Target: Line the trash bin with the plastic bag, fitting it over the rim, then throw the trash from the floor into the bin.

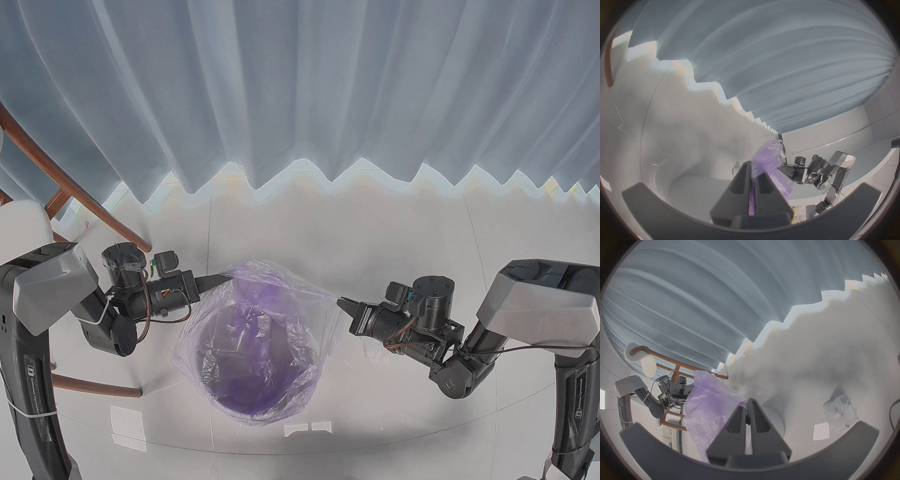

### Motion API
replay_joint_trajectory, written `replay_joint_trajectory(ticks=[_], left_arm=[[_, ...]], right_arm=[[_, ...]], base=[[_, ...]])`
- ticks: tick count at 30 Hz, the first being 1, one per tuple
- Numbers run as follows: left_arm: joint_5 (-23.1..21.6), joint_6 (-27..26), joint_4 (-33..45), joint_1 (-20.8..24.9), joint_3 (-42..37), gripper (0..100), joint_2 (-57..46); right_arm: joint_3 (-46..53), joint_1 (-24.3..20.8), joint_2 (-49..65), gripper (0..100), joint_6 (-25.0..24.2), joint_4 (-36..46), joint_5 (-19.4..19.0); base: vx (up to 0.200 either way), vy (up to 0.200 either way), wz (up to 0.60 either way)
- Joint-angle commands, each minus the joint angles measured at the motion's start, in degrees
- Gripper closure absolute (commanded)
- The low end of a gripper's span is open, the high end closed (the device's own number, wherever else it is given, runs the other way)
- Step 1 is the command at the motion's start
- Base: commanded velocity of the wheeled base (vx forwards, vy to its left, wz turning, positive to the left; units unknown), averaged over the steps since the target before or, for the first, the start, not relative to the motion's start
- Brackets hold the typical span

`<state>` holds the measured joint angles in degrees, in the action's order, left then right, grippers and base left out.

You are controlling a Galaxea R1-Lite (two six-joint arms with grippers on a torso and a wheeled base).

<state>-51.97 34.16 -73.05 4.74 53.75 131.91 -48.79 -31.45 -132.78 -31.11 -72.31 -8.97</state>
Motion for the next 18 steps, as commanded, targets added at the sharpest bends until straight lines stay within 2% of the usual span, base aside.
replay_joint_trajectory(ticks=[1, 7, 10, 11, 12, 13, 14, 16, 18], left_arm=[[0.0, 0.3, -0.2, -0.6, 0.4, 100, 2.8], [-0.1, 2.7, -0.3, -0.8, 1.5, 100, 5.5], [-0.1, 7.6, -0.5, -1.6, 3.0, 100, 5.5], [-0.1, 7.6, -0.5, -1.6, 3.0, 100, 5.5], [-0.1, 11.3, -0.7, -2.2, 4.3, 100, 5.4], [-0.1, 11.3, -0.7, -2.2, 4.3, 100, 5.4], [-0.1, 14.4, -1.4, -3.0, 5.6, 100, 5.5], [-0.2, 15.4, -1.8, -3.2, 5.9, 100, 5.5], [-0.2, 18.8, -2.2, -4.2, 7.2, 100, 6.0]], right_arm=[[0.1, 1.1, -2.4, 100, 0.1, 0.0, 0.0], [-1.6, 1.0, -4.5, 100, 0.1, 0.1, 0.0], [-2.5, 0.9, -5.4, 100, 0.1, 0.2, 0.0], [-2.5, 0.9, -5.4, 100, 0.1, 0.2, 0.0], [-3.3, 0.9, -5.9, 100, 0.1, 0.4, 0.0], [-3.3, 0.9, -5.9, 100, 0.1, 0.4, 0.0], [-3.9, 0.9, -6.2, 100, 0.0, 1.6, 0.0], [-4.1, 0.9, -6.3, 100, -0.1, 2.0, 0.0], [-4.5, 0.9, -6.7, 100, -0.4, 2.2, 0.0]], base=[[0.0, 0.0, 0.0], [0.0, 0.0, 0.0], [0.0, 0.0, 0.0], [0.0, 0.0, 0.0], [0.0, 0.0, 0.0], [0.0, 0.0, 0.0], [0.0, 0.0, 0.0], [0.0, 0.0, 0.0], [0.0, 0.0, 0.0]])
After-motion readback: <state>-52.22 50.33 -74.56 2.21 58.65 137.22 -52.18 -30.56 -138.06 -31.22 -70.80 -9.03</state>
